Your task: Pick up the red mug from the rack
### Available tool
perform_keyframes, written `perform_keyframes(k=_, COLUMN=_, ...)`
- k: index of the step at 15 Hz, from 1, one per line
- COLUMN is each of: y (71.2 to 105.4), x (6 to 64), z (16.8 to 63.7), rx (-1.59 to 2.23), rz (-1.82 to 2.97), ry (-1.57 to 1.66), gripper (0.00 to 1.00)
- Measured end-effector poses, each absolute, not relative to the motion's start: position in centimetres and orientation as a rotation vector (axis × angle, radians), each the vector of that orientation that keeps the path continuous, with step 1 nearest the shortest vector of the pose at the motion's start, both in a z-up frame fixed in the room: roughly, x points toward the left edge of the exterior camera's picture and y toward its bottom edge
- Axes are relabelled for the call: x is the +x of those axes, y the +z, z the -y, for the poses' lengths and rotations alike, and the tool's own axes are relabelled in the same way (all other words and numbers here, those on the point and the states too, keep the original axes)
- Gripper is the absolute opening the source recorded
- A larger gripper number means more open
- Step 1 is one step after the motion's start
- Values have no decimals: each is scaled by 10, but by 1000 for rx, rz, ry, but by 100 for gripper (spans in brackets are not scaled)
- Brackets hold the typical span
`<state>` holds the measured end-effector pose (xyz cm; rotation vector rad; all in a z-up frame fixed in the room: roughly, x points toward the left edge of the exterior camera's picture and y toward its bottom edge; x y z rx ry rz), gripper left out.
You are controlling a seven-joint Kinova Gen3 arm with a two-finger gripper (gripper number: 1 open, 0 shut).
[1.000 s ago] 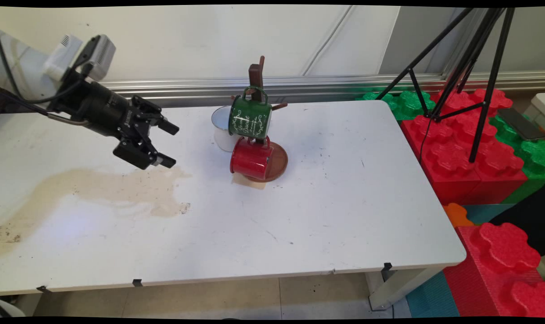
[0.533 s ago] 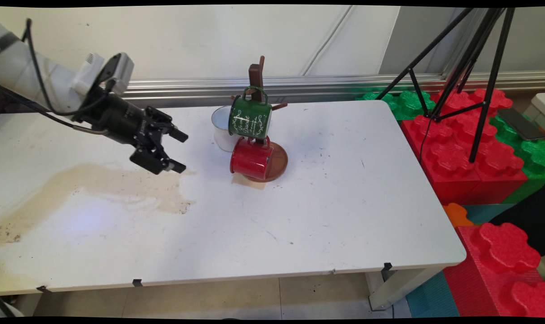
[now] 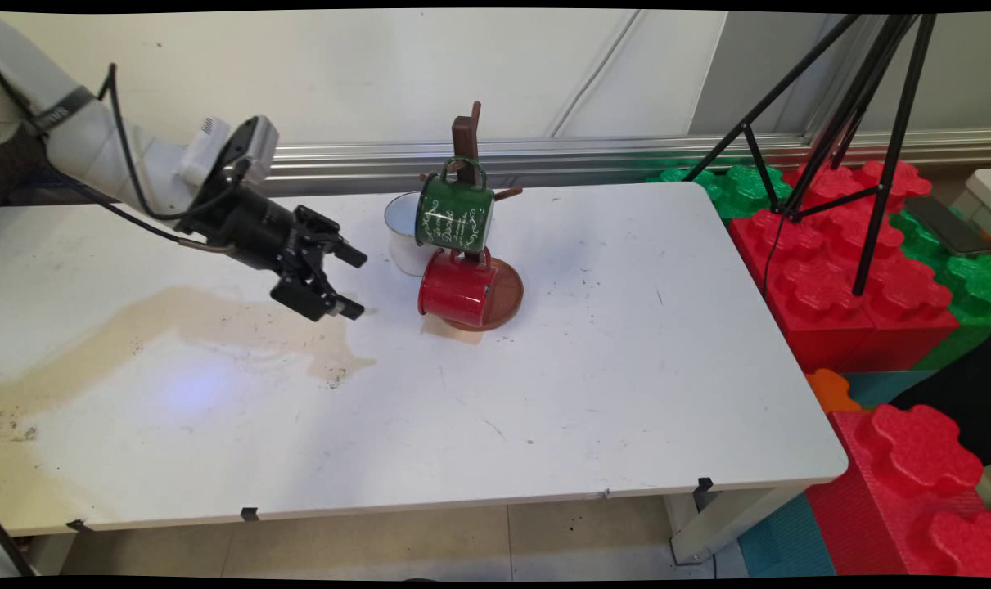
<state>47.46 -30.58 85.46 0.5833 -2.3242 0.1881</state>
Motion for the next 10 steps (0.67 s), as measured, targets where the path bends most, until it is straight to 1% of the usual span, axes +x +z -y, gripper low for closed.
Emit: perform_keyframes(k=10, y=819, x=458, z=331, rx=586, rz=2221, ry=132, gripper=100)
